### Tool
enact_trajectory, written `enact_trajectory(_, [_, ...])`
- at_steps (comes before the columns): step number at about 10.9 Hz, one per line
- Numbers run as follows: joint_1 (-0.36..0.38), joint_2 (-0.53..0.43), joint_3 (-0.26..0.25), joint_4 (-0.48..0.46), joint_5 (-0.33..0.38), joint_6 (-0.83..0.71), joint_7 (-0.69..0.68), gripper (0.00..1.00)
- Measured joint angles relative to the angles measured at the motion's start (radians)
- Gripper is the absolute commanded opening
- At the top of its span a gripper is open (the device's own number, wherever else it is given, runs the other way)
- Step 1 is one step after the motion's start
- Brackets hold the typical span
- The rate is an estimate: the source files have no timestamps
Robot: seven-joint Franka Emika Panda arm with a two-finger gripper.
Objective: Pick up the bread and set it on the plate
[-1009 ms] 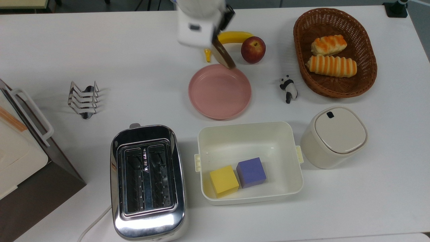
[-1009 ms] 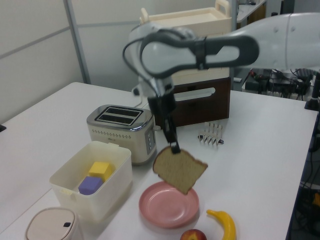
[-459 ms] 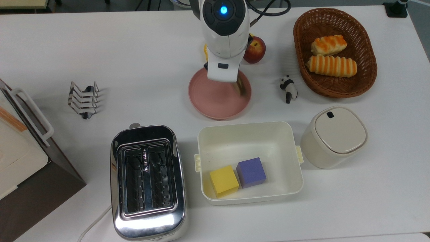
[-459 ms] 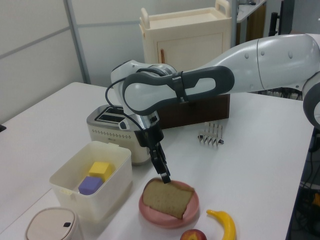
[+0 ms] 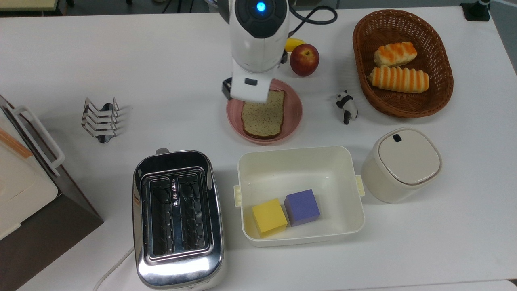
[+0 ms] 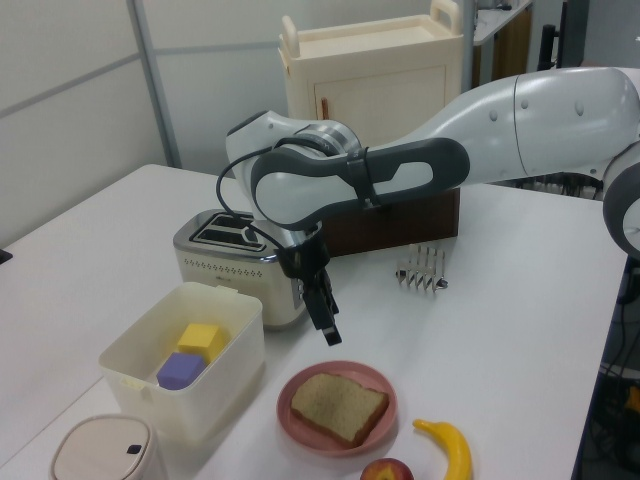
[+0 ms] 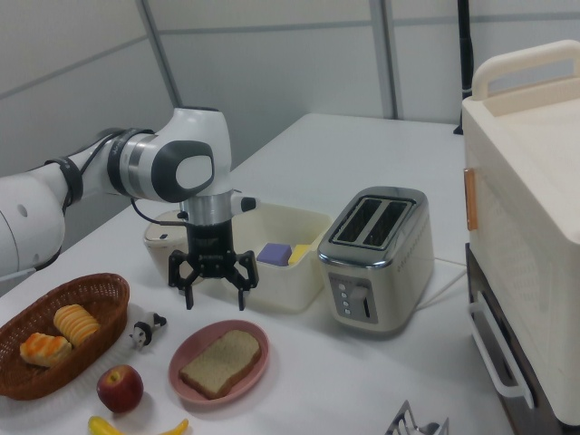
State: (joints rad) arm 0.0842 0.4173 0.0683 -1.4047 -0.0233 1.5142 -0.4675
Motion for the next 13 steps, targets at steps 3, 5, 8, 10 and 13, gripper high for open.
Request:
enact_trajectory(3, [-0.004, -0.015, -0.048, 0.029, -0.044, 0.0, 0.05, 1.0])
enact_trajectory(5, [-0.004, -0.032, -0.053, 0.038, -0.115, 0.0, 0.178, 1.0])
enact_trajectory(8, [-0.017, -0.133, -0.057, 0.046, -0.145, 0.0, 0.41, 1.0])
enact_trajectory(10, [-0.056, -0.222, -0.058, 0.041, -0.14, -0.003, 0.459, 1.0])
enact_trajectory(13, [-0.121, -0.318, -0.058, 0.005, -0.058, -0.004, 0.468, 1.0])
